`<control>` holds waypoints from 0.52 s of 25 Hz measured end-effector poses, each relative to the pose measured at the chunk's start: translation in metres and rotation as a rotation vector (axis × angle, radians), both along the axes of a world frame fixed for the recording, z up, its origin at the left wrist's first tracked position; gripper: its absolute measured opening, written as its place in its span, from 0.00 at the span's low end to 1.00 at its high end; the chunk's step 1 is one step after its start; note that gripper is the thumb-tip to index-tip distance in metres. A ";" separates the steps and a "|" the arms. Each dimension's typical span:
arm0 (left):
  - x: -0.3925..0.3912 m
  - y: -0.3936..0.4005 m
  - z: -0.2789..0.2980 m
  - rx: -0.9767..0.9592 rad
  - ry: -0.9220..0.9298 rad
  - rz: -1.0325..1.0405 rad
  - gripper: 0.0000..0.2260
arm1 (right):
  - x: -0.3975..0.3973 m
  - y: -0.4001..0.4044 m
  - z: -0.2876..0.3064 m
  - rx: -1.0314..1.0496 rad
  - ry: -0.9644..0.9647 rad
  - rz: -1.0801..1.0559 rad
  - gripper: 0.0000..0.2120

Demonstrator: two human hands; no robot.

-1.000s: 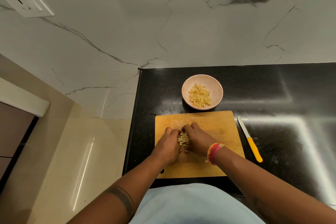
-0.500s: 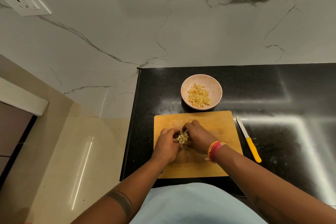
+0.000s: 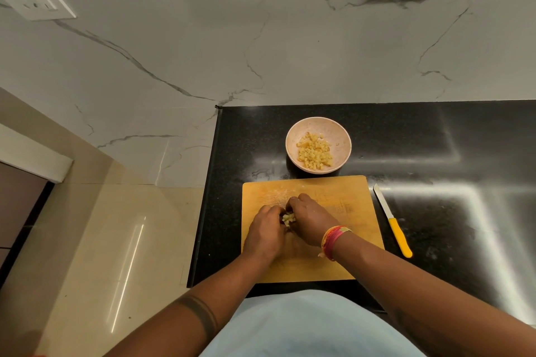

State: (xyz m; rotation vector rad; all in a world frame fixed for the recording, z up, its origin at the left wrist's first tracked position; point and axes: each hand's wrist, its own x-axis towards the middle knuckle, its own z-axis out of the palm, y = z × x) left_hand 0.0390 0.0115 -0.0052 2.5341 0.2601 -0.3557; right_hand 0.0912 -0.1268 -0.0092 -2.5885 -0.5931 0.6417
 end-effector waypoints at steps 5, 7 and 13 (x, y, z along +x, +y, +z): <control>0.003 -0.017 -0.001 -0.133 0.062 0.234 0.18 | -0.004 0.007 -0.003 0.063 0.103 -0.213 0.15; 0.007 -0.019 0.003 -0.237 0.135 0.365 0.19 | -0.003 0.010 -0.004 0.085 0.161 -0.286 0.16; 0.014 -0.018 0.005 -0.527 0.250 0.746 0.08 | 0.001 0.006 -0.002 0.214 0.309 -0.418 0.15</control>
